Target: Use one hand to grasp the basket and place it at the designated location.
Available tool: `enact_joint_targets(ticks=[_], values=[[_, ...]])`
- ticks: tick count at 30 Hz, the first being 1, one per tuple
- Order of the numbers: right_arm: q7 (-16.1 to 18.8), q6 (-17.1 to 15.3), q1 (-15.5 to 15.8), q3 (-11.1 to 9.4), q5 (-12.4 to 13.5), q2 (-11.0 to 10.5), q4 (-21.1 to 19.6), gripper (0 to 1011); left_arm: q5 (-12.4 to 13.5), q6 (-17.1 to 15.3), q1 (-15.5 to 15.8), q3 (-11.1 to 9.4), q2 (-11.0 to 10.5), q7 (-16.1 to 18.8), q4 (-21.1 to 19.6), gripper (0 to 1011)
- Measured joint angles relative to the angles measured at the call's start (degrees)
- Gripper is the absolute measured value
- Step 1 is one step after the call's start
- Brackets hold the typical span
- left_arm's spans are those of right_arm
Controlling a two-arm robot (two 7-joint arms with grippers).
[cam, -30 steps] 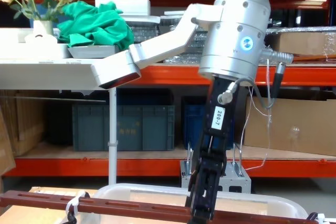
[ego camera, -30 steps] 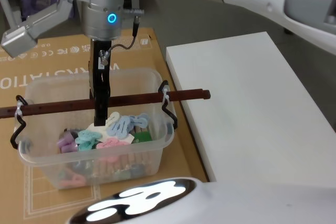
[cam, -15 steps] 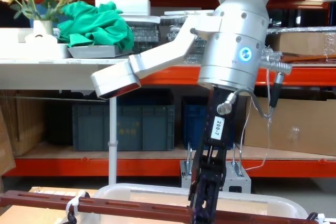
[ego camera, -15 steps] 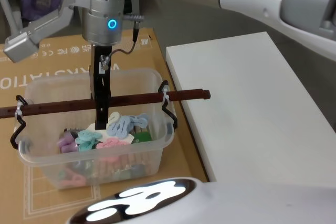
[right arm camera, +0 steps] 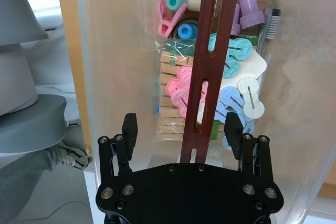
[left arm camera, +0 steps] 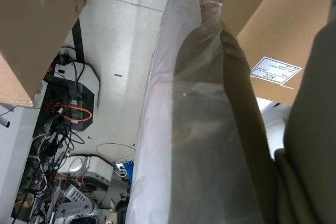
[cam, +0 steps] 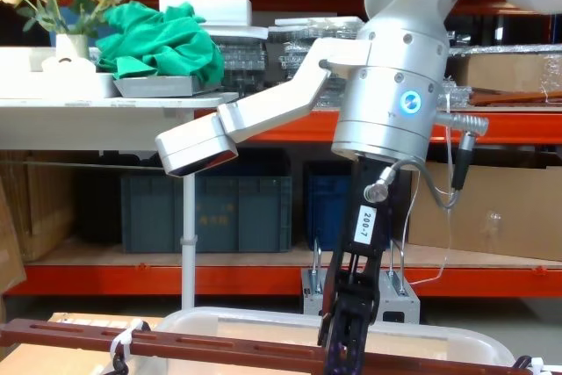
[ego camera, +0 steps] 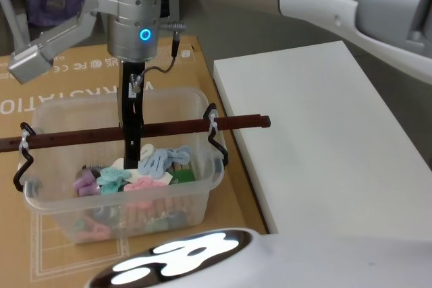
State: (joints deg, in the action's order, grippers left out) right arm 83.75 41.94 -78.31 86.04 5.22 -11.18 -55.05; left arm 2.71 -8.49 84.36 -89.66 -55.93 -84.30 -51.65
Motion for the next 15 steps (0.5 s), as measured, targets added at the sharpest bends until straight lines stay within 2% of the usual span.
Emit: enact_joint_targets(ticks=[12,15], values=[[0.1,0.0,0.0,0.0,0.1,0.1,0.1,1000,0.0,0.0,0.0,0.0,0.0,0.0,0.0,0],[0.1,0.0,0.0,0.0,0.1,0.1,0.1,950,0.0,0.0,0.0,0.0,0.0,0.0,0.0,0]])
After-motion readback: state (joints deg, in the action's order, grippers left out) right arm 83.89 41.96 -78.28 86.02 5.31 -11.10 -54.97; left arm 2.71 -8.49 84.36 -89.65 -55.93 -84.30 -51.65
